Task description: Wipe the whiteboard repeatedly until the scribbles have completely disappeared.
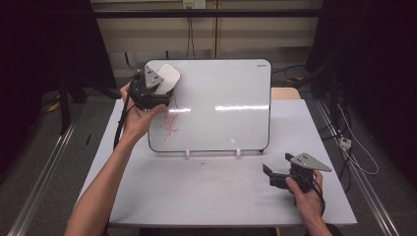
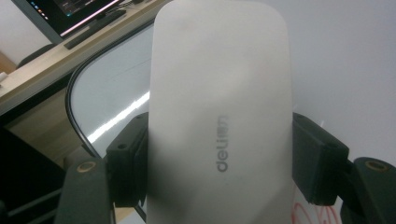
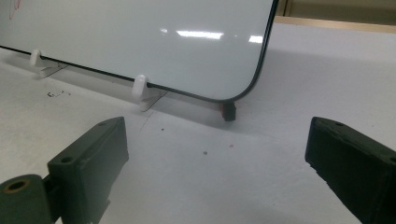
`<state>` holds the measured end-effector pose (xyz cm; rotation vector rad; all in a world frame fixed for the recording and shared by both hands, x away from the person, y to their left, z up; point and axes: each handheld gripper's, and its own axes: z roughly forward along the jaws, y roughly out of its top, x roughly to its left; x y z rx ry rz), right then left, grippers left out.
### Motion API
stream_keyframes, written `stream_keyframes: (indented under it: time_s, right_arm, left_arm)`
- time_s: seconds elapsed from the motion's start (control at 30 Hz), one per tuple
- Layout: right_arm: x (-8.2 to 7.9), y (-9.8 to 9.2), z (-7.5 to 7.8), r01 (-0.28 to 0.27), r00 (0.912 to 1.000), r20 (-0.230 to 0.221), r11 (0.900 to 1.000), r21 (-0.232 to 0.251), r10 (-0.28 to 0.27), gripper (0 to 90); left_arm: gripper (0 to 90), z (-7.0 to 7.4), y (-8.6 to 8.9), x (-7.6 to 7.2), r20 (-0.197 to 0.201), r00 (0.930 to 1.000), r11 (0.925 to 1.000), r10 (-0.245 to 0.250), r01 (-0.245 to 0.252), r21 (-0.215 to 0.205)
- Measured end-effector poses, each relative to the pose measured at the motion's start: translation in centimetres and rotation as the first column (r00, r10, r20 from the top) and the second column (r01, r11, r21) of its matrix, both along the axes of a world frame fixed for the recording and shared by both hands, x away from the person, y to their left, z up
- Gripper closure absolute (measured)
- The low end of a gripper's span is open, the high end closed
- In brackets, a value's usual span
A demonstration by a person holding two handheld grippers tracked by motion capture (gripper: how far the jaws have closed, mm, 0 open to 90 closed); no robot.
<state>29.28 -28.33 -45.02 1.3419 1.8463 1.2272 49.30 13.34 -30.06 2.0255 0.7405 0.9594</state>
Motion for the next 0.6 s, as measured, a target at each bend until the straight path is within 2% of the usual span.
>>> stream_keyframes:
  time_s: [0.13,0.2,0.5,0.6]
  right_arm:
    - [0.0,0.0,0.0,-0.002,1.0,0.0,1.0,-0.001,0.002,6.1]
    - [0.0,0.0,0.0,-0.001,1.0,-0.001,1.0,-0.001,0.001,6.1]
    - [0.0,0.0,0.0,-0.001,1.0,0.002,1.0,-0.002,0.001,6.2]
    - [0.0,0.0,0.0,-0.002,1.0,0.001,1.0,-0.001,0.002,6.1]
  left_arm:
    - [31.1,-0.2,-0.1,0.2,0.004,1.0,0.9998,0.001,-0.001,0.022]
    - [31.1,-0.3,-0.2,0.3,0.004,1.0,0.9999,0.0,-0.001,0.017]
    - [31.0,-1.1,-0.4,0.9,0.01,0.9998,0.9977,0.018,-0.019,0.065]
    - [31.0,-1.2,-0.6,0.9,0.019,0.9994,0.9979,0.027,-0.028,0.058]
